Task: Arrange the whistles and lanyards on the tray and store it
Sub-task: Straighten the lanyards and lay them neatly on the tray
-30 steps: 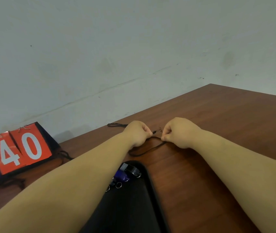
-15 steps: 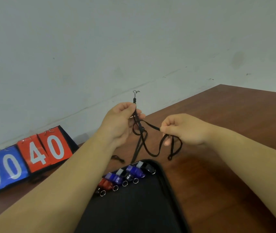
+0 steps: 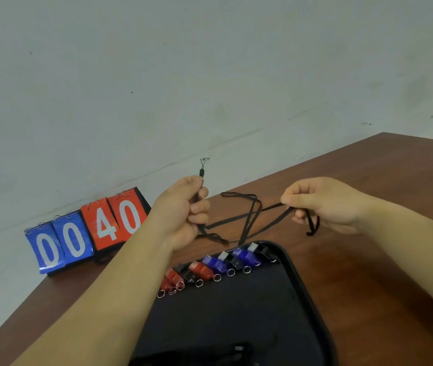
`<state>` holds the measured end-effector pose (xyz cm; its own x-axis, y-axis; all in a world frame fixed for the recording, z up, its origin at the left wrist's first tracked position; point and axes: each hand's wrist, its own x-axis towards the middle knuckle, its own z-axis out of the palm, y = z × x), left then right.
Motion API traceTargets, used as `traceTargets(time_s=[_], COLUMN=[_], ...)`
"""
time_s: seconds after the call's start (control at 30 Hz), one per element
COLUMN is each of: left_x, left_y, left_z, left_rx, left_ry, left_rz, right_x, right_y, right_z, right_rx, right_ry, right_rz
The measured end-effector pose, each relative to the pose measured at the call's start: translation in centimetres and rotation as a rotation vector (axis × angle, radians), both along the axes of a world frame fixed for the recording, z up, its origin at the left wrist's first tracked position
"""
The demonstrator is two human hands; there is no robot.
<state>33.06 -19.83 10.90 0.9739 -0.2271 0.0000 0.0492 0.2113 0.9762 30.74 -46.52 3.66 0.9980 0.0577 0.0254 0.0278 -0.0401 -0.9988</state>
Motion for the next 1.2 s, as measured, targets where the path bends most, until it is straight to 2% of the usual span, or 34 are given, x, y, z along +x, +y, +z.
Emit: traceTargets(time_s=[0.1, 0.27, 0.5, 0.63, 0.83, 1.03, 1.2], left_x=[-0.4, -0.6, 0.7, 1.6, 0.8, -0.8, -1.2], left_y=[2.0, 7.0, 13.6, 15.1, 14.4, 12.6, 11.4], left_z=[-0.5, -1.5, -0.4, 0.9, 3.0, 3.1, 2.3], left_rx=[0.094, 0.03, -0.001, 0.063, 0.089, 0.124, 0.112], left_ry=[-0.003, 0.026, -0.05, -0.125, -0.225, -0.302, -0.245], left_rz=[0.051, 0.145, 0.246, 0.214, 0.09, 0.031, -0.063], right_x=[-0.1, -1.5, -0.2, 0.7, -0.4, -1.0, -0.4], right_y=[0.2, 2.2, 7.4, 11.0, 15.1, 16.2, 16.7], right_z=[-0.1, 1.5, 6.6, 9.7, 12.3, 12.3, 11.6], right_rx=[-0.04, -0.129, -0.208, -0.296, -0.614, -0.502, -0.382], right_ry=[0.017, 0.001, -0.185, -0.295, -0.405, -0.547, -0.617], right_rz=[0.007, 0.004, -0.062, -0.031, 0.084, 0.07, 0.007])
